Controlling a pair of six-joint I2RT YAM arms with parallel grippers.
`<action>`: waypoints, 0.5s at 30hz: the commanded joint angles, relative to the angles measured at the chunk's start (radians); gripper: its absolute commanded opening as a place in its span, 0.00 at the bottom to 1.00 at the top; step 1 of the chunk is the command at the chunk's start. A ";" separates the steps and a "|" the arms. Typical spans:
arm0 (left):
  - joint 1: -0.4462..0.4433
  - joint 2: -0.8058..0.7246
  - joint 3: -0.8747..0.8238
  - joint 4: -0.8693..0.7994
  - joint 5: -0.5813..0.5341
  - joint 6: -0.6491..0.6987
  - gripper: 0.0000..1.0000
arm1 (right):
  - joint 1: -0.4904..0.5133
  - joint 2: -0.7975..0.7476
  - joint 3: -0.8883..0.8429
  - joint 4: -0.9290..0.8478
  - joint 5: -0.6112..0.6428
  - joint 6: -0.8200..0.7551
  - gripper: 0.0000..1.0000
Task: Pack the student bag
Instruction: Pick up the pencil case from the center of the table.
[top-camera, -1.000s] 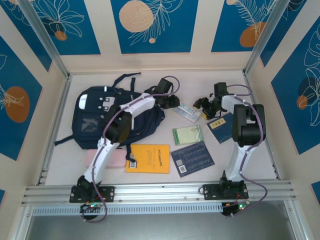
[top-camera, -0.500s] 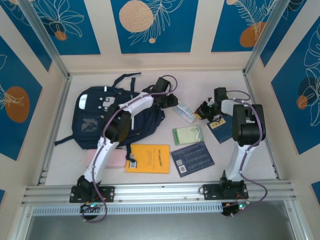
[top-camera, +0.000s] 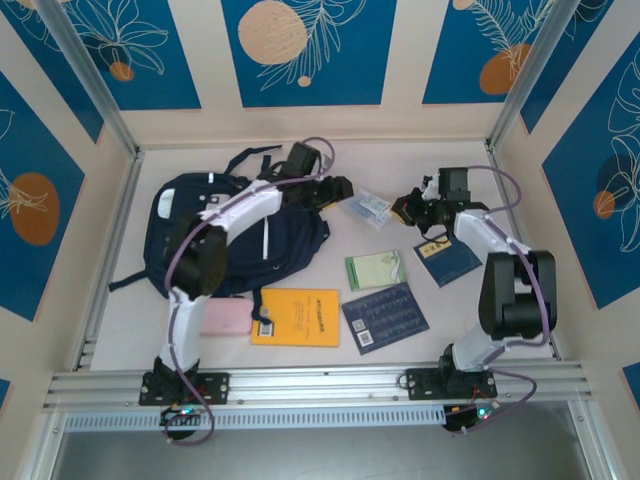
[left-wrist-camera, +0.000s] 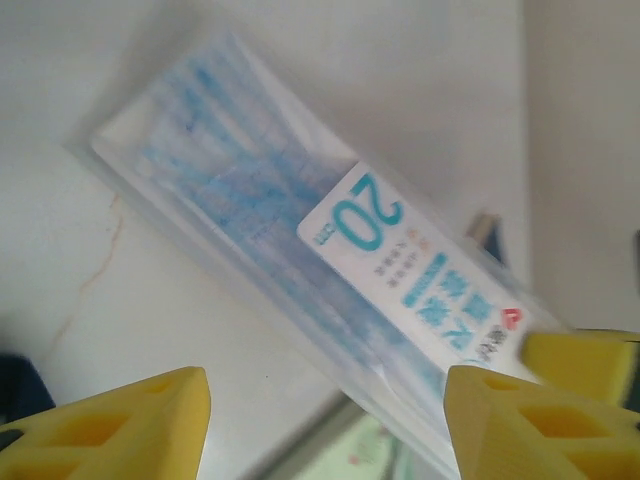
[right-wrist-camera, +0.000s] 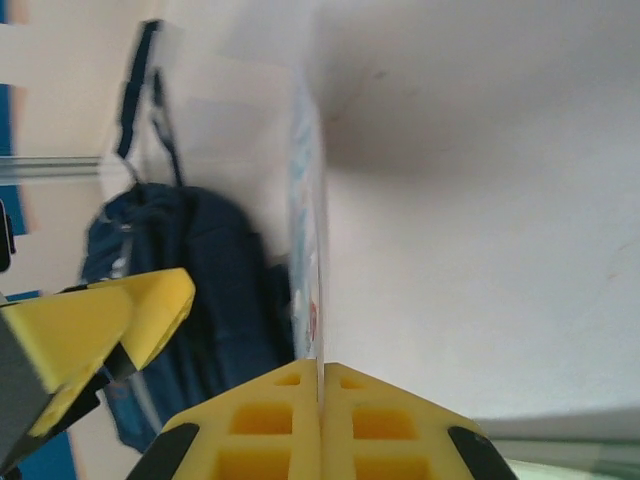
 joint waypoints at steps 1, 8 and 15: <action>0.029 -0.141 -0.133 0.134 0.056 -0.113 0.65 | 0.008 -0.109 -0.068 0.094 -0.082 0.079 0.00; 0.031 -0.346 -0.489 0.439 0.064 -0.384 0.72 | 0.015 -0.286 -0.194 0.276 -0.178 0.252 0.00; 0.001 -0.408 -0.668 0.672 0.030 -0.607 0.78 | 0.047 -0.408 -0.293 0.474 -0.197 0.451 0.00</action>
